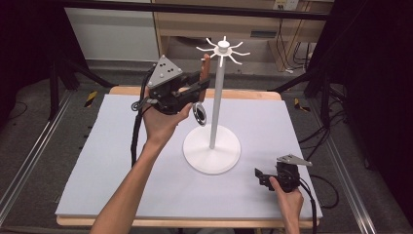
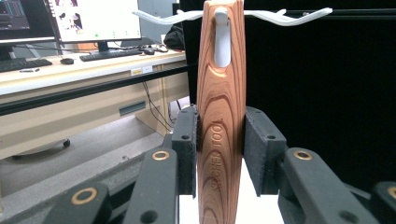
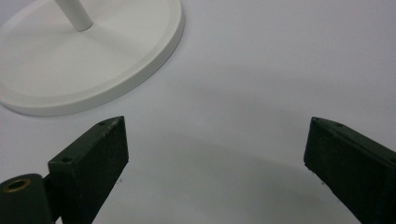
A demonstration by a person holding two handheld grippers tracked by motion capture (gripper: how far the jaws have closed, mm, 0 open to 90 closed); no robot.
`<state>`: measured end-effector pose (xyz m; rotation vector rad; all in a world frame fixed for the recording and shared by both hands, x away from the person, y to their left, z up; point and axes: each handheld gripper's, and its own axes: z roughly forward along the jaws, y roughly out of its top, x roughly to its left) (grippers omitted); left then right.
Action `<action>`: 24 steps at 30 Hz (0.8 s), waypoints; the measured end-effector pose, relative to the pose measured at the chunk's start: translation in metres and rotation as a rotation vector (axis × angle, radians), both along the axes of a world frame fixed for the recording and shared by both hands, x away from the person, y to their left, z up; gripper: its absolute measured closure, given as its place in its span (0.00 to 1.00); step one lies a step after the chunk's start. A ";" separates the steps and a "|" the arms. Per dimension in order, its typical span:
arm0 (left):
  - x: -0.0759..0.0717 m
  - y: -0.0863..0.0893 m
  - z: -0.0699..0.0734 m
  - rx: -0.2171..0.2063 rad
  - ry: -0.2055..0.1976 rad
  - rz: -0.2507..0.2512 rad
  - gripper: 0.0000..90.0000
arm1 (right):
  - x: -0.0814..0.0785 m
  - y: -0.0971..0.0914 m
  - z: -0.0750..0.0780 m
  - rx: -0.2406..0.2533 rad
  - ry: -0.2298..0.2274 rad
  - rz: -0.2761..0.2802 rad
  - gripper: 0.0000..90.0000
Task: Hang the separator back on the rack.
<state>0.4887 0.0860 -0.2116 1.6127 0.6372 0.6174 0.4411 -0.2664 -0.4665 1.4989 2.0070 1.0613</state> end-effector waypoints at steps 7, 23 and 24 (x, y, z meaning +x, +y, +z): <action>0.003 -0.001 -0.002 -0.002 0.005 0.005 0.69 | 0.000 0.000 0.000 0.002 0.003 -0.002 0.08; -0.004 0.019 -0.012 0.024 -0.011 -0.001 0.51 | 0.000 0.001 -0.001 -0.002 0.006 -0.001 0.08; -0.005 0.022 -0.013 0.023 -0.013 0.000 0.50 | 0.000 0.001 -0.001 -0.001 0.006 -0.002 0.08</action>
